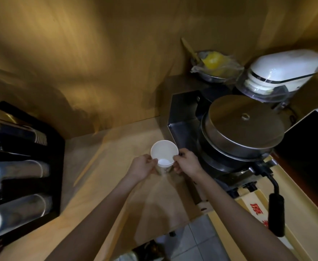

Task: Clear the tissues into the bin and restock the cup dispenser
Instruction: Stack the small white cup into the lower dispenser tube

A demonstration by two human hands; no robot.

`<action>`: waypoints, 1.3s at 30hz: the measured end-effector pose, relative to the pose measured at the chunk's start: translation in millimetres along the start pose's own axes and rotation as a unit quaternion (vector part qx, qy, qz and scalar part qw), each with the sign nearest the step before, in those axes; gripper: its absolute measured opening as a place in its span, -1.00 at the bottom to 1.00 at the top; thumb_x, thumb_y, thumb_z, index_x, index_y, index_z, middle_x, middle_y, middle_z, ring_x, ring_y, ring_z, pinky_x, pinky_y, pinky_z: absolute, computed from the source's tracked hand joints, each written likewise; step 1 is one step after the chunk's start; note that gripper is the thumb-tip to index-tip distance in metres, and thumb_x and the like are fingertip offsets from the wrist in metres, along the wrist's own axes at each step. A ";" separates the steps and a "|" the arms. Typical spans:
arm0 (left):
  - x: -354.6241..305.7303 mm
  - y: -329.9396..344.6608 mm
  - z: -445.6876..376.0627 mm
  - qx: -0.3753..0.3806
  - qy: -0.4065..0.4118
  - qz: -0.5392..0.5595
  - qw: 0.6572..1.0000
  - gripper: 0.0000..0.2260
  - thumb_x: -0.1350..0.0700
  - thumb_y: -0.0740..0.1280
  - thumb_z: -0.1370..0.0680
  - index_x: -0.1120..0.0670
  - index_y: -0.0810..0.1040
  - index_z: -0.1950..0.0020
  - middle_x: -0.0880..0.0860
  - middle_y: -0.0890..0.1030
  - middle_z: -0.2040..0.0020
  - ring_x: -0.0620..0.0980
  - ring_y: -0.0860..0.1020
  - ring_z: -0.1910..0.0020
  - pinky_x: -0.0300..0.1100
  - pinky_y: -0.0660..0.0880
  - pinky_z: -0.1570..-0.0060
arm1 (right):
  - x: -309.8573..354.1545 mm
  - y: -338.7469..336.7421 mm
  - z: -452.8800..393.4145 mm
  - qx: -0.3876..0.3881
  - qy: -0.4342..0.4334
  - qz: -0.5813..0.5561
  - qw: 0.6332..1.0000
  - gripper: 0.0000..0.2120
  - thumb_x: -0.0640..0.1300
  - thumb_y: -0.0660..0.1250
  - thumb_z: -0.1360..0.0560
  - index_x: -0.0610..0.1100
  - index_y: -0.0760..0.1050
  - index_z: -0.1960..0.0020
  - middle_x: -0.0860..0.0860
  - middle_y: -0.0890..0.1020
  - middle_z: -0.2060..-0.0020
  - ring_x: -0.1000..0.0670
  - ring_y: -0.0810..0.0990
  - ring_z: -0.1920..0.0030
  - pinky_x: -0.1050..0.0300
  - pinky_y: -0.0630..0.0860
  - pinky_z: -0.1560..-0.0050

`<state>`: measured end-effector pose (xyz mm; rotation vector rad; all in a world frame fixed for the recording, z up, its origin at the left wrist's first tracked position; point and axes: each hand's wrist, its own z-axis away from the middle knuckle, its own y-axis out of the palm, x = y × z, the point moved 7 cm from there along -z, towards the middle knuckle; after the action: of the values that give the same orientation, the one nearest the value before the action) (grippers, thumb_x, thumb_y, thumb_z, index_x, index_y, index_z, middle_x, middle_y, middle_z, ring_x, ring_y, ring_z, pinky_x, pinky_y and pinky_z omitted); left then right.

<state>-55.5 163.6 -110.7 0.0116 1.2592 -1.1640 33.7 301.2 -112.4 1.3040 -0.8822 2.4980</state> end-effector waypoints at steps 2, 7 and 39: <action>2.5 -5.0 6.1 0.003 -0.027 0.103 0.994 -0.77 0.10 0.21 -0.56 0.24 0.55 0.05 0.27 0.68 0.16 -0.12 0.65 0.38 -0.34 0.48 0.35 | 8.2 2.3 2.5 0.005 -0.012 -0.022 1.000 -0.75 -0.24 0.21 -0.49 -0.22 0.45 -0.16 -0.08 0.56 0.39 -0.01 0.52 0.42 0.16 0.49 0.35; 21.0 -15.5 28.8 0.090 -0.181 0.457 0.866 -0.50 -0.15 0.08 -0.55 0.24 0.39 -0.22 0.18 0.69 0.22 0.06 0.68 0.25 -0.12 0.60 0.29 | 51.3 13.7 20.4 0.000 -0.098 -0.092 0.991 -0.68 -0.26 0.22 -0.50 -0.17 0.39 -0.25 -0.13 0.59 0.27 -0.03 0.54 0.35 0.11 0.54 0.30; 131.3 -246.2 256.5 -0.369 0.101 0.043 0.923 -0.25 -0.17 0.42 -0.22 -0.03 0.33 -0.36 -0.12 0.49 -0.26 -0.30 0.45 -0.19 -0.47 0.37 -0.16 | 194.9 257.2 187.5 0.283 -0.368 0.006 0.886 -0.36 -0.09 0.59 -0.21 0.13 0.33 -0.16 0.31 0.52 -0.03 0.41 0.50 -0.02 0.52 0.44 0.09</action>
<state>-56.1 -188.3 30.2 -0.3776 1.8010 -0.5647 -62.1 -35.4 17.2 2.5324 -0.2205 2.3386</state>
